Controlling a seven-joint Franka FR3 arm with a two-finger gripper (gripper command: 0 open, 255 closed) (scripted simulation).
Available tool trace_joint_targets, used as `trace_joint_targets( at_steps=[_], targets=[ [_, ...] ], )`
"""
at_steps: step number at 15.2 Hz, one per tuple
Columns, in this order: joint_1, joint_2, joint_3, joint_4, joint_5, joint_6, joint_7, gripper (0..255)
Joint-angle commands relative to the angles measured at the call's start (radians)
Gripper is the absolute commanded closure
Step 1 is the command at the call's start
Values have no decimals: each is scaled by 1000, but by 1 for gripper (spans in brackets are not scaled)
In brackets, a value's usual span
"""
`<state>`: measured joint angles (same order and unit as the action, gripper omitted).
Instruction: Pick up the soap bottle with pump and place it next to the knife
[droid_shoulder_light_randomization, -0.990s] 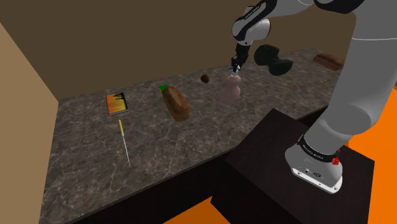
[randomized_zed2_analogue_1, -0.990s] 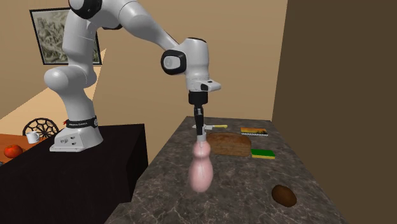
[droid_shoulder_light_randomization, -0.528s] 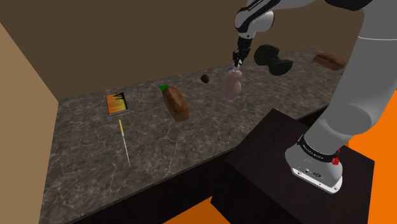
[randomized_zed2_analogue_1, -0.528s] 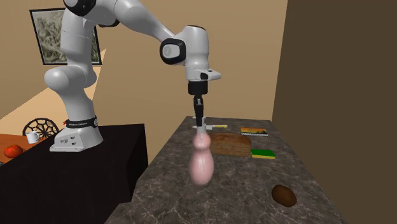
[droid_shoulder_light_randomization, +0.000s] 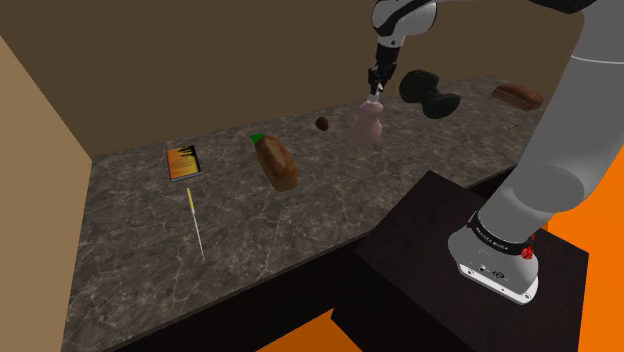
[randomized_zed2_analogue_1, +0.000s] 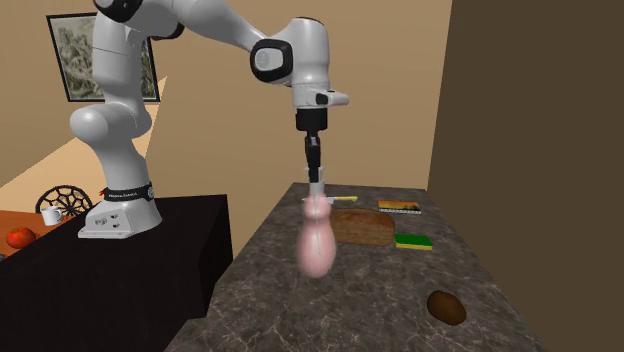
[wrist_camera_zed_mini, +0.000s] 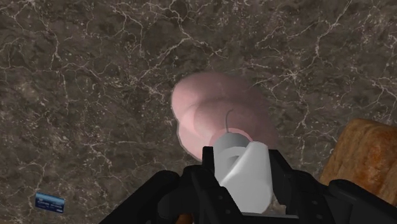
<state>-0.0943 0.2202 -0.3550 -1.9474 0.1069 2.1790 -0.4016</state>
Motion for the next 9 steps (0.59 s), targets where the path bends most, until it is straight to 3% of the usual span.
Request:
trace_joint_targets(
  at_steps=[1,9],
  targets=[
    [1,-13,-2,12,-6,-24,4,255],
    [5,-54,-7,72,-27,-121,18,255]
  ],
)
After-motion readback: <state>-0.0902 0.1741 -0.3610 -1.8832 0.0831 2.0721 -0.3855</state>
